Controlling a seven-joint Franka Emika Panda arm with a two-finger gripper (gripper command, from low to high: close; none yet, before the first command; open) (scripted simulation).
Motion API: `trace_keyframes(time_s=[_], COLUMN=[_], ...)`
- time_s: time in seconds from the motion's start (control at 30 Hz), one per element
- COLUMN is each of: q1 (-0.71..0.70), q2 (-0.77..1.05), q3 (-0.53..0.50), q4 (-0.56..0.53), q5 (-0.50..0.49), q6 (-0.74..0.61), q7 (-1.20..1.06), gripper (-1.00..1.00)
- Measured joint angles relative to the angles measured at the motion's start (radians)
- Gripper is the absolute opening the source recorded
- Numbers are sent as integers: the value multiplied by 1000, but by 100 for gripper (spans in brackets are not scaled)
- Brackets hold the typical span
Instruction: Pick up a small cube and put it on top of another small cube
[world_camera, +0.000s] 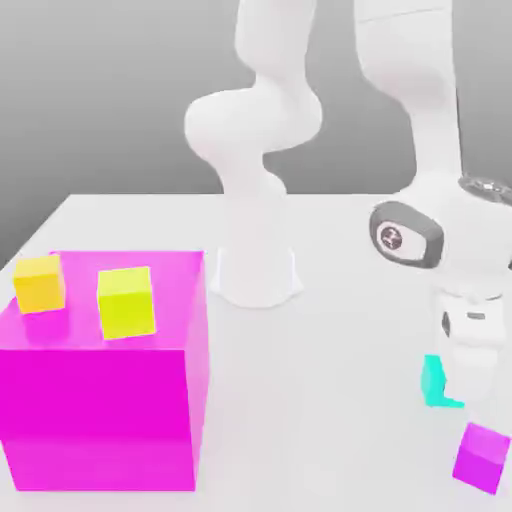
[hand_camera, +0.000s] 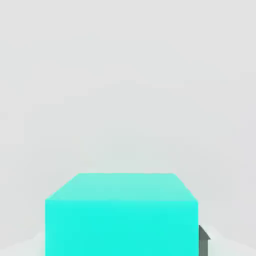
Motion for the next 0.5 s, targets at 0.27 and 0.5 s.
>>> trace_keyframes(time_s=[0.27,0.5], q1=[-42,-65], q2=[-42,96], q3=[-29,-77], q4=[179,336], q5=[66,70], q6=[-220,-238], q7=[54,132], gripper=[-100,-100])
